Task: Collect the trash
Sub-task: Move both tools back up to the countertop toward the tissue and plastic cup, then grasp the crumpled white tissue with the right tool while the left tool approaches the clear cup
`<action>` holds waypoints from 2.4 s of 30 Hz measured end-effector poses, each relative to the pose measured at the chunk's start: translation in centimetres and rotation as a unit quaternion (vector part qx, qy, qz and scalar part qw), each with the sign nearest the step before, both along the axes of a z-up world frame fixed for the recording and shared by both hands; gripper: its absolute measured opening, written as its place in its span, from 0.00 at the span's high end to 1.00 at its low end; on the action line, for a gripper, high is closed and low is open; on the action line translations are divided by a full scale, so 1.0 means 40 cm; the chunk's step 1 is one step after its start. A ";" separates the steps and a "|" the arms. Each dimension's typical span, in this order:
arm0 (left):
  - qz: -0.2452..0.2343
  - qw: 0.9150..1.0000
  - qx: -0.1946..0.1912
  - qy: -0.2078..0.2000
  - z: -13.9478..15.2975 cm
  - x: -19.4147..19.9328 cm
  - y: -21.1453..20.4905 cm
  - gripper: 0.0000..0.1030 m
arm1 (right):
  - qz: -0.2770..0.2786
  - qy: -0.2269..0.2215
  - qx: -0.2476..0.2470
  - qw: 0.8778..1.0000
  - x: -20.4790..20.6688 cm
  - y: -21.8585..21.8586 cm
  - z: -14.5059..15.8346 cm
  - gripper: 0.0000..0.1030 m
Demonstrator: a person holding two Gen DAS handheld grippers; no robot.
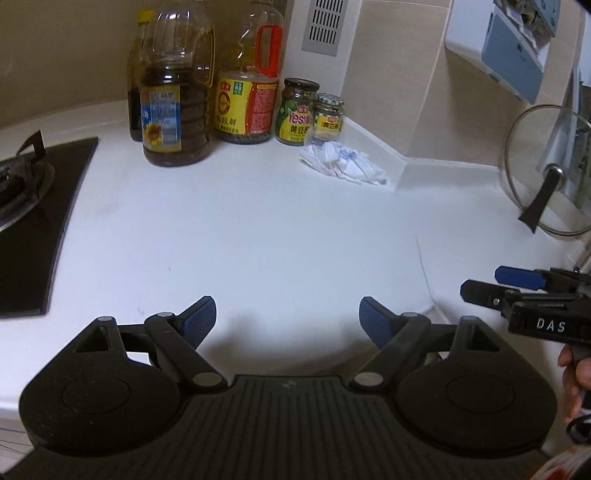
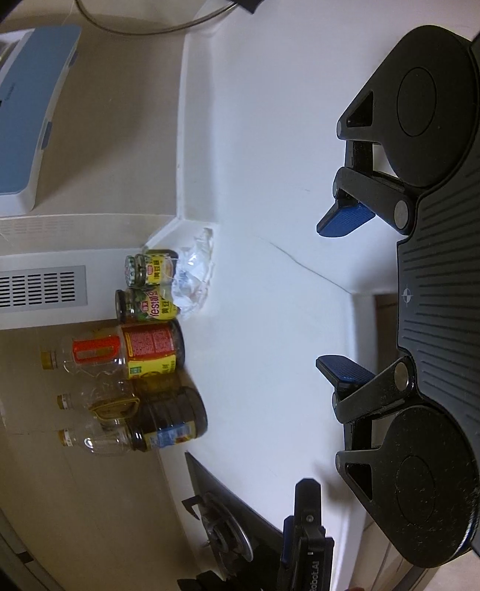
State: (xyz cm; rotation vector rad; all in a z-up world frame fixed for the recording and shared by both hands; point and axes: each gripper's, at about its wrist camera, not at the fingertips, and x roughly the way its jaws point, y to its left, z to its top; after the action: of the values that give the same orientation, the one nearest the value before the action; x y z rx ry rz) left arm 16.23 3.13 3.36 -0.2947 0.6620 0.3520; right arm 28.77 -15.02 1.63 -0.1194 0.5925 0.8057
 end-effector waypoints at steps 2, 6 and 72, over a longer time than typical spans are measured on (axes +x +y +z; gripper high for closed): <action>0.005 1.000 0.000 0.006 0.004 0.017 0.004 0.19 | 0.009 0.000 0.000 1.000 0.037 0.002 0.001 0.31; 0.016 1.000 0.008 0.016 0.014 0.047 0.014 0.18 | 0.025 -0.005 0.000 1.000 0.092 0.013 0.001 0.31; -0.186 0.980 0.060 -0.034 -0.070 0.769 0.243 0.08 | -0.088 -0.017 -0.106 0.990 0.390 0.245 -0.030 0.86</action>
State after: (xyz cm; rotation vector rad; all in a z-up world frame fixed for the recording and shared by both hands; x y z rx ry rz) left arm 47.01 12.86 0.58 -0.0639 0.6118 0.0226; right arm 44.35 -5.21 0.43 -0.2714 0.6453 0.5662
